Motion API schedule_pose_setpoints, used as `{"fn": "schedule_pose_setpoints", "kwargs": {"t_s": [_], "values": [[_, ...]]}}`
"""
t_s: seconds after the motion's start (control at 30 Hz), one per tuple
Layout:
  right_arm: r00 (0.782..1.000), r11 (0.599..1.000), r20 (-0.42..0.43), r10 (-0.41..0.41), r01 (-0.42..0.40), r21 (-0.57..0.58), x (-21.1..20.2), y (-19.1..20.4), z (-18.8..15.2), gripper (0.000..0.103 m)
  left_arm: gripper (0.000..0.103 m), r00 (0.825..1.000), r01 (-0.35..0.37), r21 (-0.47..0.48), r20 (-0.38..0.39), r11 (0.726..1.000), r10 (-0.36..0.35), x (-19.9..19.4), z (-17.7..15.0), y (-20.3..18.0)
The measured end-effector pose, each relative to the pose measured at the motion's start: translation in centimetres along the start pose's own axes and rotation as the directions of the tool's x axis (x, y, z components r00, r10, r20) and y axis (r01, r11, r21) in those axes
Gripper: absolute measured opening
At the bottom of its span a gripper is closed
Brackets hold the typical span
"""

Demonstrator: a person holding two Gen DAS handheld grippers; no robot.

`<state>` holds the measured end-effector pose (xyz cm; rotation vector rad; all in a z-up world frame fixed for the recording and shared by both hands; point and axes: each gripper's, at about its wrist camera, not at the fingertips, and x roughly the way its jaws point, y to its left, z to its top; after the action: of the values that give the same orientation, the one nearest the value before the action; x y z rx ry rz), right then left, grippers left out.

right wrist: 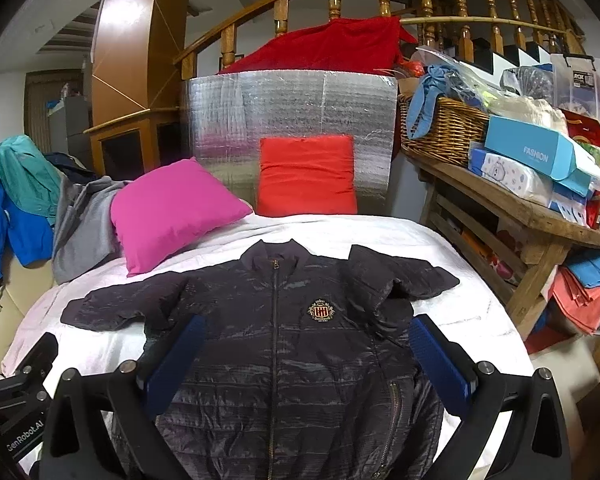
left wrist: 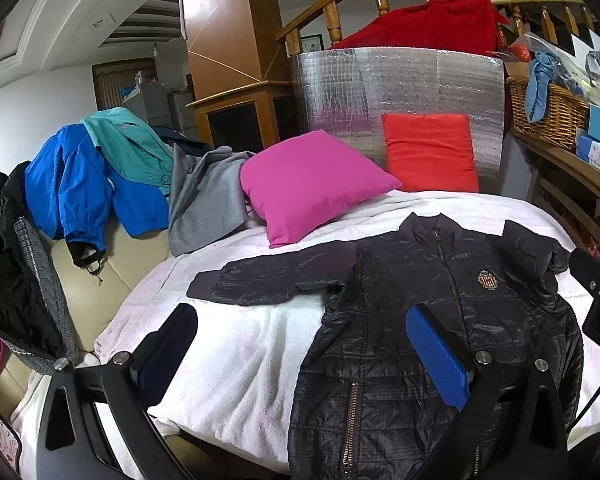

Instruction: Fold large clothes

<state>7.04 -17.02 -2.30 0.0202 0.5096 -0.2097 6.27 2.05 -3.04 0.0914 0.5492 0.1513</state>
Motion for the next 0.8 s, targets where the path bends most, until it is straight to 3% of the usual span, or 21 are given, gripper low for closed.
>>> {"fn": "schedule_pose_setpoints", "kwargs": {"t_s": [0.43,0.57,0.63,0.8], "values": [[1.000,1.000,-0.019,-0.010,0.010,-0.003,1.5,-0.4,0.2,0.103,0.103,1.000,0.010,0.012,0.002,1.000,-0.010,2.4,1.9,-0.9],[0.999,1.000,-0.036,-0.017,0.018,0.022,4.2,-1.7,0.3,0.103,0.103,0.999,0.036,0.002,-0.026,0.999,-0.036,7.1,3.7,-2.3],[0.999,0.998,-0.052,-0.006,0.009,0.059,6.4,-3.4,0.5,0.103,0.103,0.994,0.068,-0.003,-0.083,0.998,-0.068,10.1,4.2,-3.3],[0.995,0.977,-0.099,0.011,0.010,0.212,14.1,-11.3,1.0,0.103,0.103,0.953,0.144,-0.083,-0.256,0.986,-0.160,19.4,3.2,-5.4]]}}
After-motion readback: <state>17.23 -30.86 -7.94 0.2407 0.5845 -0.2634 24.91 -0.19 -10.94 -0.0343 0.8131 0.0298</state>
